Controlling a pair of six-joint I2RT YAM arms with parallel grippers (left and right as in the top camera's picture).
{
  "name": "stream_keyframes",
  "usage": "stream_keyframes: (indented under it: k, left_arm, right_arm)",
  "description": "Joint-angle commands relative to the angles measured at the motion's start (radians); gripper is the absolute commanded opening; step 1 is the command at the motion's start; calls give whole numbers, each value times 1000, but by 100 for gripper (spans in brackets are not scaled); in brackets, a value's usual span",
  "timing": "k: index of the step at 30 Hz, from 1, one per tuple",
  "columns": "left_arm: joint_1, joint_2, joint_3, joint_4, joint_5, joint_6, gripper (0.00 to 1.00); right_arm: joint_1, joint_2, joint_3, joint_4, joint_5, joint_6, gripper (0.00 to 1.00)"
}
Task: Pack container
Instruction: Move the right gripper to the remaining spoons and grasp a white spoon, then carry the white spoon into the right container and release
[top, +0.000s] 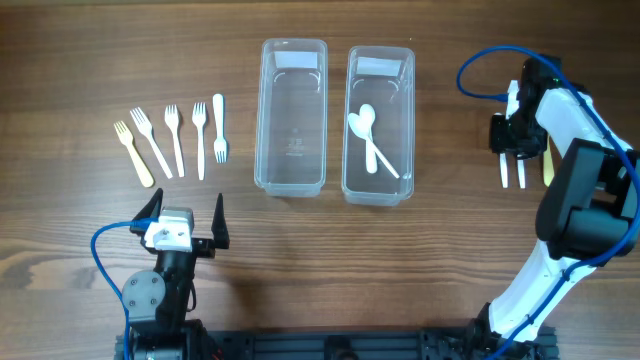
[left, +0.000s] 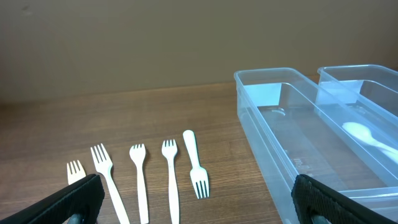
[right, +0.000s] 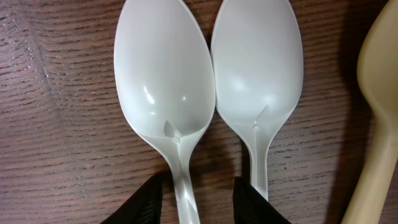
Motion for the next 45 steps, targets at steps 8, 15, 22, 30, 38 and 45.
stream_keyframes:
  k: [8, 15, 22, 30, 38, 45]
  left_arm:
    - [-6, -6, -8, 4, -5, 22, 100]
    - [-6, -6, -8, 4, -5, 22, 100]
    - [-6, -6, -8, 4, -5, 22, 100]
    - [-6, -6, -8, 4, -5, 22, 100]
    - [-6, -6, -8, 4, -5, 22, 100]
    - [-6, -6, -8, 4, -5, 22, 100]
  right_arm:
    - [-2, 27, -23, 13, -35, 16, 21]
    - [1, 27, -19, 11, -70, 17, 4]
    - [10, 23, 21, -8, -99, 19, 4]
    - [86, -77, 165, -45, -141, 19, 4]
    - [258, -238, 251, -70, -207, 24, 4]
    - [422, -315, 250, -71, -207, 45, 4]
